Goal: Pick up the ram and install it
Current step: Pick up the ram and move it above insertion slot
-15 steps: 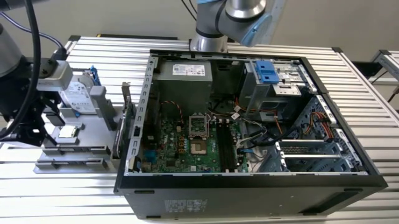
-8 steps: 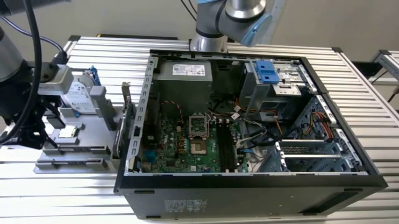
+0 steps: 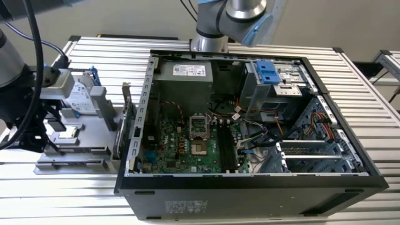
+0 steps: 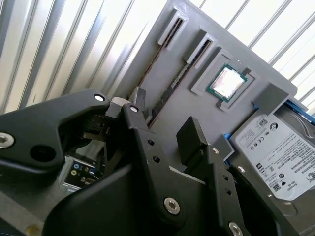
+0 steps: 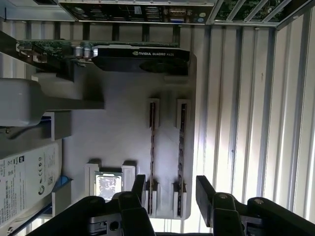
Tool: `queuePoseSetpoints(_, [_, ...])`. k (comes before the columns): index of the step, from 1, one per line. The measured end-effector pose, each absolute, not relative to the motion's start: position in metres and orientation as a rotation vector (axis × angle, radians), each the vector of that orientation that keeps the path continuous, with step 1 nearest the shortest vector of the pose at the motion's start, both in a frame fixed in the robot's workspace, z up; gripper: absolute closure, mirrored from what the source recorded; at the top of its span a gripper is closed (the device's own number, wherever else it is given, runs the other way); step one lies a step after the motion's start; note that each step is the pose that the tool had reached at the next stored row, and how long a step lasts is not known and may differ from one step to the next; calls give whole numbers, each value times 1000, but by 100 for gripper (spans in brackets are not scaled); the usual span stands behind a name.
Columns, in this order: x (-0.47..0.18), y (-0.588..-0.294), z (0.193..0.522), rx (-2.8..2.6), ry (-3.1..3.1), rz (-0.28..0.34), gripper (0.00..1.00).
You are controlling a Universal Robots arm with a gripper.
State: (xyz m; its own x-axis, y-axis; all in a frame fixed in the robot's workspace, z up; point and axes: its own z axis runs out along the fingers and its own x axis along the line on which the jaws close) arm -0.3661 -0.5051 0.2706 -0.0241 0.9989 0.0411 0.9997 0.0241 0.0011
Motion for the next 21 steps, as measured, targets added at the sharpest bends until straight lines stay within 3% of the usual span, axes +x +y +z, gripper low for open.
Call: queuePoseSetpoints(21, [-366,-515,257,-2172,-2225,-42,0])
